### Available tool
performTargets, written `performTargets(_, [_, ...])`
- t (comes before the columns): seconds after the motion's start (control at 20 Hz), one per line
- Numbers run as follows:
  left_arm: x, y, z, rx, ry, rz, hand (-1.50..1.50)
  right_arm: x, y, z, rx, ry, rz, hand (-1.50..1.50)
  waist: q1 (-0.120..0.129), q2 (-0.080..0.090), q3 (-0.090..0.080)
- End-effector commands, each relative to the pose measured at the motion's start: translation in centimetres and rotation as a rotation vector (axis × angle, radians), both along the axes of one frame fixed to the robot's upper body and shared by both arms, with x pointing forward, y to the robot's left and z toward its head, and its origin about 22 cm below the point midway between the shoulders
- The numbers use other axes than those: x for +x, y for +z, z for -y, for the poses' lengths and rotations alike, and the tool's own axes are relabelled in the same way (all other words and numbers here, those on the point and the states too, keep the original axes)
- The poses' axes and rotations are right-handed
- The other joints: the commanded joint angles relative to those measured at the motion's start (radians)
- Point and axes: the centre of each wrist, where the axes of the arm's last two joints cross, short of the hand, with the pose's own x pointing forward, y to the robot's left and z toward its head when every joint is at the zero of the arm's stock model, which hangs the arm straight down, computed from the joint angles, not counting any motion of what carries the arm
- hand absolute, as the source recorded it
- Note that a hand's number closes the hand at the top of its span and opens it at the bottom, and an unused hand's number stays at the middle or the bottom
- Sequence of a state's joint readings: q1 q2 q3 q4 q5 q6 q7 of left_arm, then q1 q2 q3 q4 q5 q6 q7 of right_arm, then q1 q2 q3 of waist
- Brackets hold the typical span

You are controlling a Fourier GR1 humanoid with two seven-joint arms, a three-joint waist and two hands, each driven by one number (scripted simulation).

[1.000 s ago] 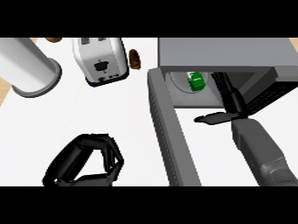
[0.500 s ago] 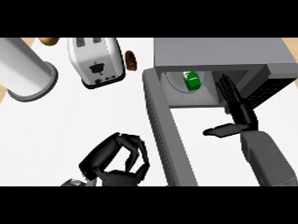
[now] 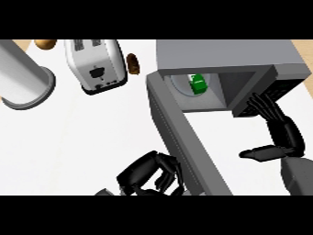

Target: Pick up the milk, place it into the microwave and close the microwave

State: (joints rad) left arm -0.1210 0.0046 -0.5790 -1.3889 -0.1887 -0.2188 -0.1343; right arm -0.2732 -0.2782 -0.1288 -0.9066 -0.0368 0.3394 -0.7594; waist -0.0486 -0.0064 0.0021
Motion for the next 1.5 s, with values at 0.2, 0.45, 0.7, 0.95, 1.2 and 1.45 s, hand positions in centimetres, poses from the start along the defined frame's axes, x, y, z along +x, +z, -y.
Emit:
performTargets(0.2, [-0.7, -1.1, 6.0, 0.053, 0.018, 0.027, 1.50, -1.9, 4.2, 3.2, 0.053, 0.025, 0.058, -1.50, -0.028, 0.009, -0.005])
performTargets(0.45, [-0.6, -1.5, 6.8, 0.002, 0.152, 0.040, 1.50, -2.2, 7.3, 4.4, 0.067, 0.111, 0.069, -1.50, -0.053, 0.011, -0.007])
performTargets(0.7, [-0.2, -0.5, 7.7, -0.088, 0.233, 0.048, 1.50, -0.3, 10.5, 4.2, 0.072, 0.173, 0.111, -1.50, -0.080, 0.020, -0.008])
performTargets(0.95, [1.7, 1.7, 8.7, -0.145, 0.285, 0.138, 1.50, 0.3, 12.2, 2.6, 0.056, 0.320, 0.106, -1.50, -0.110, 0.024, -0.009])
performTargets(1.2, [5.1, 3.9, 9.0, -0.173, 0.360, 0.115, 1.50, 0.4, 13.2, 1.8, 0.076, 0.397, 0.124, -1.50, -0.159, 0.038, -0.008])
performTargets(1.45, [7.3, 5.2, 9.1, -0.173, 0.446, 0.104, 1.50, 0.8, 15.0, 2.1, 0.089, 0.429, 0.149, -1.50, -0.197, 0.047, -0.007])
